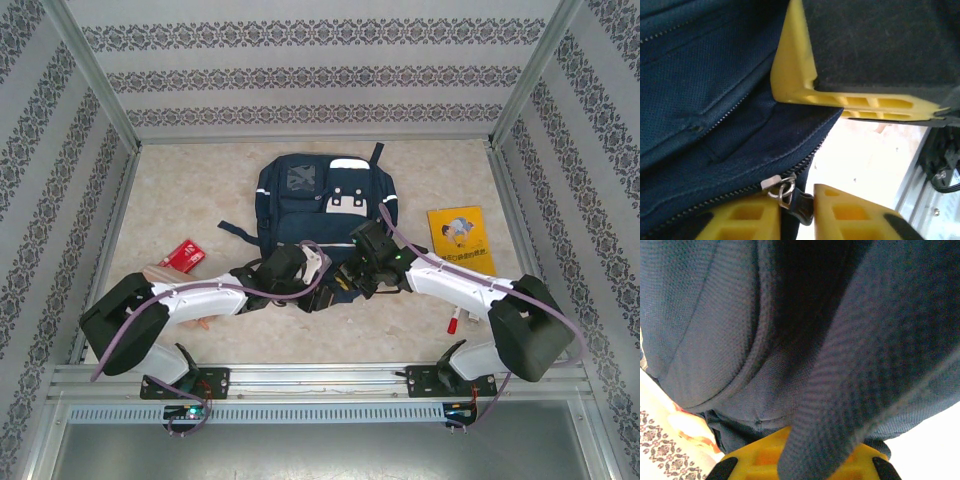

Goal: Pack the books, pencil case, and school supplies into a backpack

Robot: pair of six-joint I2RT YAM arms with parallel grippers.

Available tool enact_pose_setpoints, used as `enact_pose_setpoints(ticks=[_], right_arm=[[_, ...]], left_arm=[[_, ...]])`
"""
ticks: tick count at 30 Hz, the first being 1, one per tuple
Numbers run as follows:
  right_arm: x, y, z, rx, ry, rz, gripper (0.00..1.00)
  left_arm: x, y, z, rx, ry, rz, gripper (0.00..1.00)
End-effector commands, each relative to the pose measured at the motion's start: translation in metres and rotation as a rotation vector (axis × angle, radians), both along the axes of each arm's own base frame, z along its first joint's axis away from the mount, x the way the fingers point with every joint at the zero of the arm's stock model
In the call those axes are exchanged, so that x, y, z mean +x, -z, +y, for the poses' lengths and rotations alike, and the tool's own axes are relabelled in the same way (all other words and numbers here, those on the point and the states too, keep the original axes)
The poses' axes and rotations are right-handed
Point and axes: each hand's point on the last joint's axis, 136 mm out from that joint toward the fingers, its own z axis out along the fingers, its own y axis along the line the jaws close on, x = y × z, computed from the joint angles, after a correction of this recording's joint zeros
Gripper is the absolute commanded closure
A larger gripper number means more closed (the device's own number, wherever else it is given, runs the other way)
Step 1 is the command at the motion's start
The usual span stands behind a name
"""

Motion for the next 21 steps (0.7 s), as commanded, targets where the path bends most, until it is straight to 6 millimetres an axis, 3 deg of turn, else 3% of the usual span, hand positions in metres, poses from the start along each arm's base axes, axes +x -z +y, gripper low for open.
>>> enact_pose_setpoints(ticks=[1,2,7,12,16,21], right_arm=[[0.005,-0.02,0.012,0.048,-0.038,-0.083,1.0],[0.005,-0.019,0.009,0.035,-0.036,-0.087,1.0],[0.01,-0.008,-0.013,-0.048,-0.029,-0.1,1.0],[0.019,-0.002,-0.039,-0.103,-0.008,-0.118,1.0],[0.028,-0.002,-0.053,-0.123,-0.004,-0.141,1.0],[0.04,-0.003,-0.064,-0.165,-0.038,-0.182,1.0]], left_arm=[[0.015,-0.02,-0.002,-0.026,-0.039,-0.07,0.93],[0.017,-0.021,0.003,-0.008,-0.056,-0.087,1.0],[0.02,-0.014,0.044,0.151,-0.144,-0.119,1.0],[-0.002,-0.006,0.067,0.196,-0.099,-0.098,1.0],[-0.021,-0.004,0.072,0.17,-0.044,-0.084,1.0],[-0.03,-0.013,0.06,0.071,0.017,-0.095,1.0]])
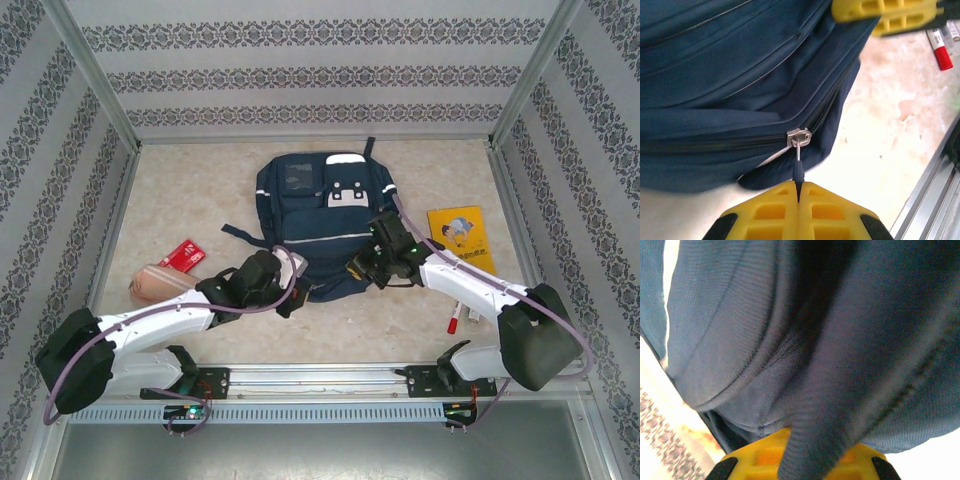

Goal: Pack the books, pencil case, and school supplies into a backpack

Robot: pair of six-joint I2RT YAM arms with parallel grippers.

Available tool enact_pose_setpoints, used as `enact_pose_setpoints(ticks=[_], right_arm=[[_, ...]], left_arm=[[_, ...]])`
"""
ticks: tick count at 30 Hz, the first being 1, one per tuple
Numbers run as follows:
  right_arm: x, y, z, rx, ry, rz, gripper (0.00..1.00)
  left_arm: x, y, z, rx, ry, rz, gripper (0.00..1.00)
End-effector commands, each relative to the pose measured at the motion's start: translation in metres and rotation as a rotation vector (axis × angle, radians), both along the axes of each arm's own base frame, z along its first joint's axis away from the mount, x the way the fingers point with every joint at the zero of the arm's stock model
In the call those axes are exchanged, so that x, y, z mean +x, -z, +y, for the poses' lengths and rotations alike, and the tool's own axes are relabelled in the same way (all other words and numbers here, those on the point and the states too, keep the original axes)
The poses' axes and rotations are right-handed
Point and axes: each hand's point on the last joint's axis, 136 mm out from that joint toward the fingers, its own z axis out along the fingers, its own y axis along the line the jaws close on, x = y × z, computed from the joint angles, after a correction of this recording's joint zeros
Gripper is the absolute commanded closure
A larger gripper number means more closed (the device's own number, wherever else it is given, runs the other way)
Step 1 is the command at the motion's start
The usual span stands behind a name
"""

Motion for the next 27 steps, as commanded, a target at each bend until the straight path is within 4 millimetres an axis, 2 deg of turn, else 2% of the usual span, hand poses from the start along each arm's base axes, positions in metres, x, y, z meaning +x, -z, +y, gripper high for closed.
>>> enact_pose_setpoints(ticks=[1,4,7,14,18,19,20,21,25,27], right_arm=[[0.016,0.006,-0.027,-0.133,0.002,-0.074,1.0],[0.019,0.001,-0.021,-0.123,-0.044,-0.095,1.0],[0.019,0.001,-0.022,-0.131,-0.05,-0.105,1.0],[0.03,0.017,-0.031,-0.119,-0.093,-0.083,1.0],[0.037,0.019,-0.035,-0.076,-0.089,-0.055,1.0],[0.038,0.016,-0.033,-0.061,-0.096,-0.051,0.94],[0.036,0.013,-0.031,-0.055,-0.109,-0.045,0.76],[0.033,0.01,-0.031,-0.063,-0.122,-0.042,0.66],[0.007,-0.003,-0.036,-0.165,-0.121,-0.01,0.44],[-0.008,-0.011,-0.03,-0.145,-0.084,0.003,0.39]], left_arm=[[-0.02,0.006,0.0,-0.017,0.083,0.059,1.0],[-0.018,0.001,-0.011,-0.072,0.093,0.069,1.0],[-0.015,0.006,-0.008,-0.032,0.087,0.06,1.0],[0.0,0.049,0.045,0.203,-0.088,-0.005,1.0],[0.0,0.057,0.051,0.228,-0.093,-0.024,1.0],[0.001,0.055,0.046,0.21,-0.078,-0.023,1.0],[0.001,0.05,0.038,0.183,-0.056,-0.024,1.0],[0.001,0.046,0.03,0.154,-0.034,-0.021,1.0],[-0.003,0.026,-0.011,-0.001,0.085,0.026,1.0],[-0.001,0.017,-0.025,-0.053,0.096,0.055,1.0]])
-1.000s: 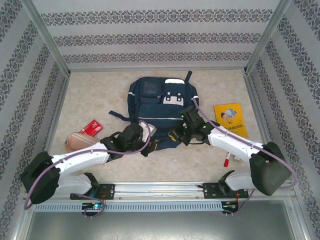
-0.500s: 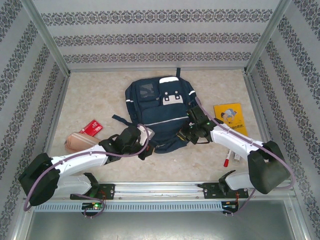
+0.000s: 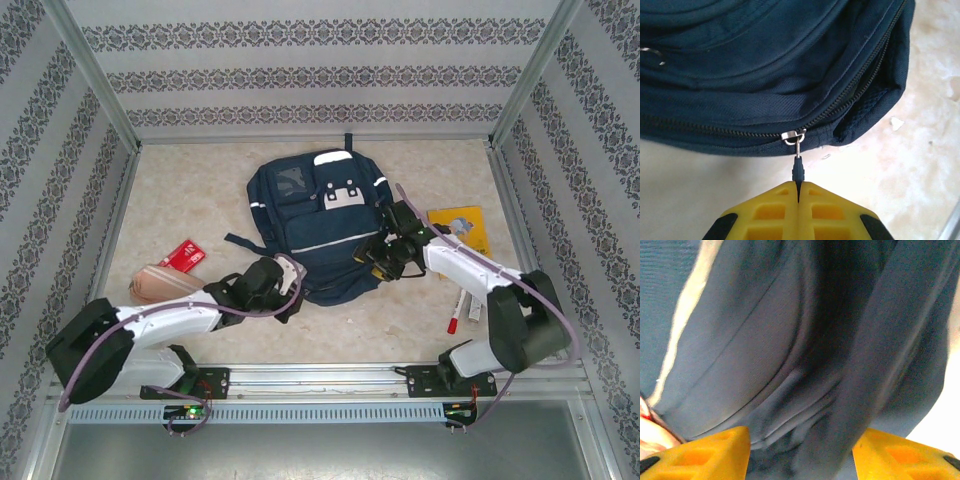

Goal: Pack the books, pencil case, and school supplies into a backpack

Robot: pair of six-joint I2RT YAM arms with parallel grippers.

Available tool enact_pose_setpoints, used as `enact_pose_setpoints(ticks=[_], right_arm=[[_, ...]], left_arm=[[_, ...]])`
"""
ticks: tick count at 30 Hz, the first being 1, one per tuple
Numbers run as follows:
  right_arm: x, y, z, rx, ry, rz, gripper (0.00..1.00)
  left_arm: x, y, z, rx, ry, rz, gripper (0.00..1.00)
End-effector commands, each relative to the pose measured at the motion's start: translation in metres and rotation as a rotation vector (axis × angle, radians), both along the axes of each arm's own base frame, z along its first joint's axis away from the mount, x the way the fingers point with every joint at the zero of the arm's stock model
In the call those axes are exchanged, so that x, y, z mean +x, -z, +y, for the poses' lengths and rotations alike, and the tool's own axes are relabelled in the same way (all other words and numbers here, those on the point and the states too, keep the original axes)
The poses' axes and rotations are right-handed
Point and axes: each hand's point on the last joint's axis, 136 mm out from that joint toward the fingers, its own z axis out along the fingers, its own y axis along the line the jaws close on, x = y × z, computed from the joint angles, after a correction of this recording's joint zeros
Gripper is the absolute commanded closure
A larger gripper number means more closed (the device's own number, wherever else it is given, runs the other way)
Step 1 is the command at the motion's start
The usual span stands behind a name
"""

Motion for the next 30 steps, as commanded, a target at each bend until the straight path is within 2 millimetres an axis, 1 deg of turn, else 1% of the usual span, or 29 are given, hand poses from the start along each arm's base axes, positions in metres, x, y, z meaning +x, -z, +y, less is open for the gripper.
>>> enact_pose_setpoints(ticks=[1,4,6,8,11,13,14,16,17,18,19,20,24,27,30], right_arm=[[-0.025,-0.018,0.003,-0.015,0.061,0.016,0.38],[-0.043,-0.016,0.016,0.061,0.135,0.086,0.37],[-0.048,-0.01,0.024,0.093,0.176,0.109,0.37],[-0.052,0.001,0.03,0.089,0.206,0.133,0.37],[-0.057,0.017,0.035,0.066,0.225,0.175,0.39],[-0.056,0.027,0.038,0.055,0.224,0.18,0.45],[-0.055,0.031,0.038,0.05,0.226,0.188,0.51],[-0.051,0.034,0.038,0.042,0.214,0.177,0.7],[-0.048,0.033,0.038,0.042,0.21,0.166,0.83],[-0.044,0.027,0.039,0.049,0.197,0.141,0.91],[-0.041,0.021,0.04,0.05,0.186,0.111,0.98],[-0.038,0.012,0.04,0.05,0.172,0.078,1.0],[-0.03,-0.016,0.037,0.041,0.123,-0.015,1.0],[-0.029,-0.029,0.038,0.056,0.087,-0.043,1.0],[-0.028,-0.029,0.036,0.034,0.047,-0.064,1.0]], left_arm=[[-0.002,-0.026,-0.036,-0.155,0.087,0.049,1.0],[0.004,-0.044,-0.056,-0.245,0.098,0.038,1.0],[0.007,-0.057,-0.066,-0.291,0.11,0.018,1.0],[0.009,-0.065,-0.072,-0.315,0.12,-0.006,1.0],[0.01,-0.066,-0.074,-0.316,0.13,-0.027,1.0],[0.009,-0.063,-0.071,-0.294,0.137,-0.035,1.0],[0.006,-0.059,-0.066,-0.268,0.139,-0.035,1.0],[0.003,-0.051,-0.052,-0.206,0.135,-0.054,1.0],[0.003,-0.047,-0.042,-0.164,0.119,-0.076,1.0],[0.003,-0.042,-0.031,-0.117,0.101,-0.102,1.0],[0.005,-0.039,-0.02,-0.077,0.082,-0.128,1.0],[0.007,-0.034,-0.007,-0.027,0.055,-0.157,1.0],[0.025,-0.03,0.042,0.116,-0.112,-0.255,1.0],[0.034,-0.028,0.063,0.159,-0.17,-0.28,1.0],[0.048,-0.021,0.078,0.213,-0.211,-0.278,1.0]])
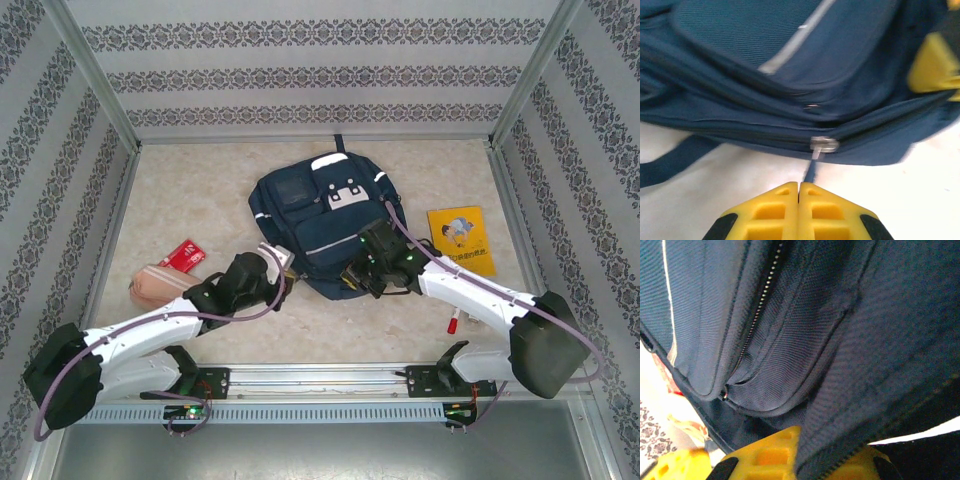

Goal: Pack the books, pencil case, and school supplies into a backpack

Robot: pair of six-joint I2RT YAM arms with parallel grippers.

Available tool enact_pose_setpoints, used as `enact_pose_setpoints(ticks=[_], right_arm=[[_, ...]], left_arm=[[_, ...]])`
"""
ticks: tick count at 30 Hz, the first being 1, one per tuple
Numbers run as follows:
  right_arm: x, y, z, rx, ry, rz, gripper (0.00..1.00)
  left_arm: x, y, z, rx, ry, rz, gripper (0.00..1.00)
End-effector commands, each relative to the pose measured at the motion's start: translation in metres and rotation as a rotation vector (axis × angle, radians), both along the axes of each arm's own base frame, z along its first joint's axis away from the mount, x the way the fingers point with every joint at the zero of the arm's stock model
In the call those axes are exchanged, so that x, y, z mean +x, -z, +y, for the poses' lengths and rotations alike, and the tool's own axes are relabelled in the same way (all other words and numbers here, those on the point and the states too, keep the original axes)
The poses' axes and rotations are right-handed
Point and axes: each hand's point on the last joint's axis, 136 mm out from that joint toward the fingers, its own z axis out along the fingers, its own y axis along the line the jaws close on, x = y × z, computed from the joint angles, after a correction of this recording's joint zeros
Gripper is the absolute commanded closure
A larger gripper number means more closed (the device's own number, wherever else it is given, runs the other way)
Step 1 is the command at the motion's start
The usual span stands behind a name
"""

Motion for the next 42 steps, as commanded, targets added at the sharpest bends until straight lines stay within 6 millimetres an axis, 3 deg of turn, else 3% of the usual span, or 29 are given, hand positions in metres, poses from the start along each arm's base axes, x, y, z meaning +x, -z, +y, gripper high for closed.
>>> enact_pose_setpoints(ticks=[1,7,8,10,11,13,14,15,20,24,29,33,37,40,42], right_arm=[[0.011,-0.009,-0.01,-0.061,-0.038,-0.084,1.0],[0.014,-0.002,-0.005,-0.021,-0.073,-0.034,1.0],[0.015,-0.004,-0.004,-0.014,-0.073,-0.034,1.0],[0.018,-0.011,0.001,0.004,-0.083,-0.043,1.0],[0.02,-0.014,0.004,0.012,-0.09,-0.048,1.0],[0.021,-0.017,0.006,0.016,-0.1,-0.057,1.0],[0.022,-0.018,0.005,0.016,-0.099,-0.059,1.0],[0.022,-0.017,0.004,0.02,-0.097,-0.054,1.0],[0.02,-0.018,0.006,0.043,-0.128,-0.027,1.0],[0.019,-0.02,0.007,0.043,-0.144,-0.024,1.0],[0.016,-0.021,0.012,0.055,-0.158,-0.013,1.0],[0.016,-0.019,0.014,0.046,-0.172,-0.015,1.0],[0.013,-0.014,0.014,0.038,-0.184,-0.005,1.0],[0.011,-0.012,0.012,0.025,-0.196,0.002,1.0],[0.01,-0.01,0.009,0.009,-0.2,0.0,1.0]], left_arm=[[0.013,0.029,0.041,0.18,-0.106,0.023,1.0],[0.06,0.048,0.064,0.239,-0.254,0.044,1.0],[0.065,0.047,0.057,0.206,-0.228,0.059,1.0],[0.06,0.036,0.02,0.076,-0.043,0.071,1.0],[0.049,0.024,-0.004,-0.013,0.097,0.065,0.92],[0.017,-0.007,-0.038,-0.205,0.348,0.043,0.36],[0.004,-0.02,-0.046,-0.28,0.423,0.005,0.27],[0.001,-0.027,-0.045,-0.311,0.437,-0.05,0.27],[0.0,0.0,-0.028,-0.168,0.416,-0.09,0.3],[0.02,0.006,-0.031,-0.159,0.35,-0.081,0.42],[0.033,0.011,-0.04,-0.161,0.351,-0.101,0.43],[0.036,0.004,-0.051,-0.152,0.388,-0.168,0.55],[0.048,0.0,-0.044,-0.075,0.337,-0.237,0.69],[0.052,0.001,-0.039,-0.027,0.33,-0.267,0.83],[0.05,0.0,-0.04,-0.013,0.358,-0.276,1.0]])
